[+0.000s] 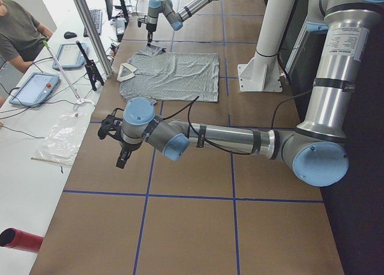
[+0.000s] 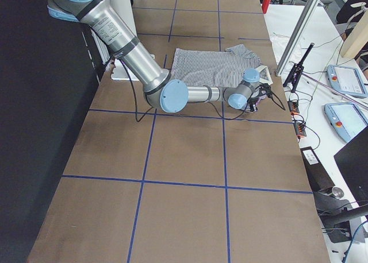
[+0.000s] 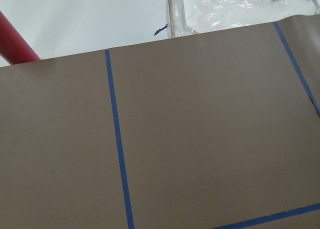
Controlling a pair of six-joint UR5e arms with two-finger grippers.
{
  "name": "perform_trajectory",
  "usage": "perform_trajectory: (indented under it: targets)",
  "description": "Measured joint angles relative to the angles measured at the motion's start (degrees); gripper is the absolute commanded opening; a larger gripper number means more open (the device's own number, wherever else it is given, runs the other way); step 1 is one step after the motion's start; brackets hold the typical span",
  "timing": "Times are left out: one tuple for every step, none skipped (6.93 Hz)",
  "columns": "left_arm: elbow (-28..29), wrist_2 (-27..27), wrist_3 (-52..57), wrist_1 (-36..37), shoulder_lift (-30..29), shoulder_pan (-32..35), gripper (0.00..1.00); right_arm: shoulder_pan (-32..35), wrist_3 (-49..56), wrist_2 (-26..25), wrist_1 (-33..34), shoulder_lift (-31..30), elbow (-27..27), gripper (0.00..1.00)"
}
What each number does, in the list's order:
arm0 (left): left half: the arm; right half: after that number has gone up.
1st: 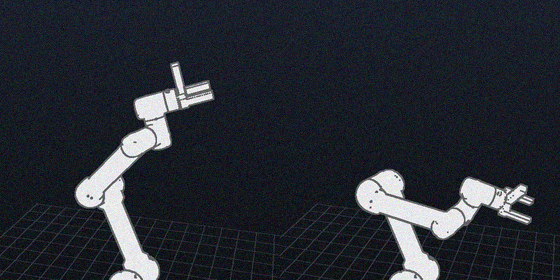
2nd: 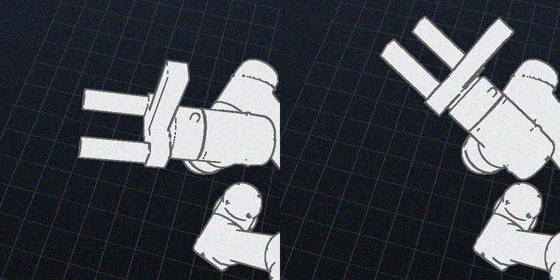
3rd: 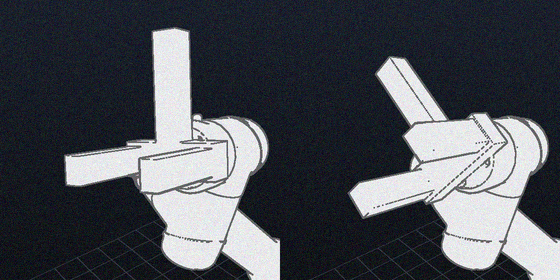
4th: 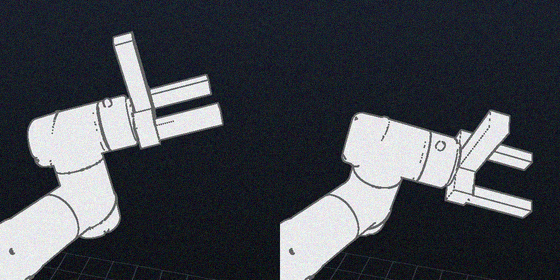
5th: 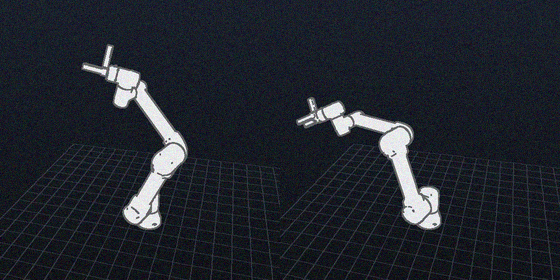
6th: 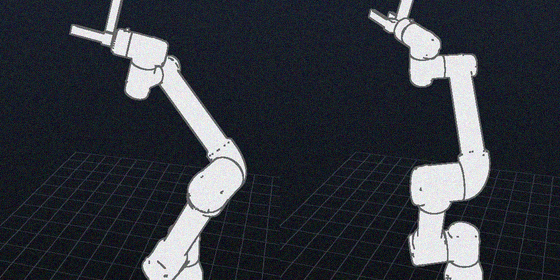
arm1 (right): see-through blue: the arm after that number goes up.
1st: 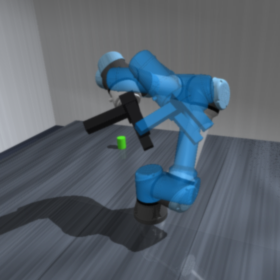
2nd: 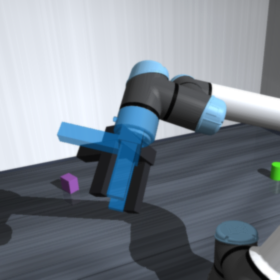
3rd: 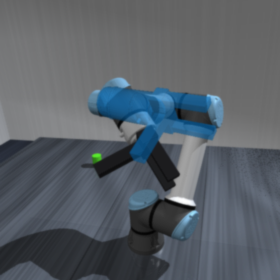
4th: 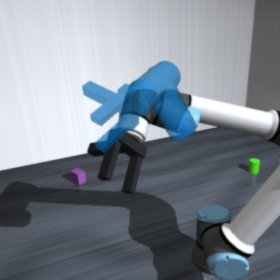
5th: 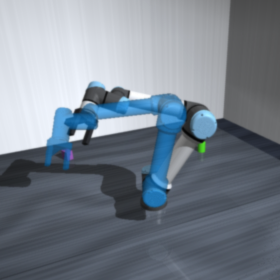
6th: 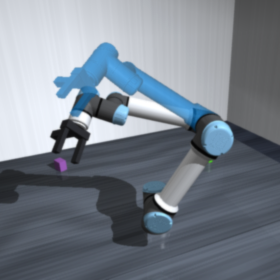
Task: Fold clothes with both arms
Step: 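Move the right gripper to the sleeve nearest it on the striped polo, then grasp the sleeve with the right gripper and fold it inward onto the shirt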
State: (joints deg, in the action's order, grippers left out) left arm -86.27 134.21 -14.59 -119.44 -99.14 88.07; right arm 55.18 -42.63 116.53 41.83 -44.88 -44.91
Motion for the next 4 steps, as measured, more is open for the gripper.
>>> perform_trajectory:
  targets:
    - [0.0, 0.0, 0.0, 0.0, 0.0, 0.0, 1.0, 0.0, 0.0, 0.2, 0.1, 0.1, -0.8, 0.0]
    - [-0.1, 0.0, 0.0, 0.0, 0.0, 0.0, 1.0, 0.0, -0.1, 1.0, 0.2, 0.1, -2.7, 0.0]
    - [-0.2, 0.1, 0.0, 0.0, 0.0, 0.0, 1.0, -0.1, -0.2, 2.8, 1.1, 0.0, -6.1, 0.0]
    - [-0.2, 0.3, 0.0, 0.0, 0.0, 0.0, 1.0, -0.3, -0.3, 4.8, 4.0, -0.1, -10.8, 0.0]
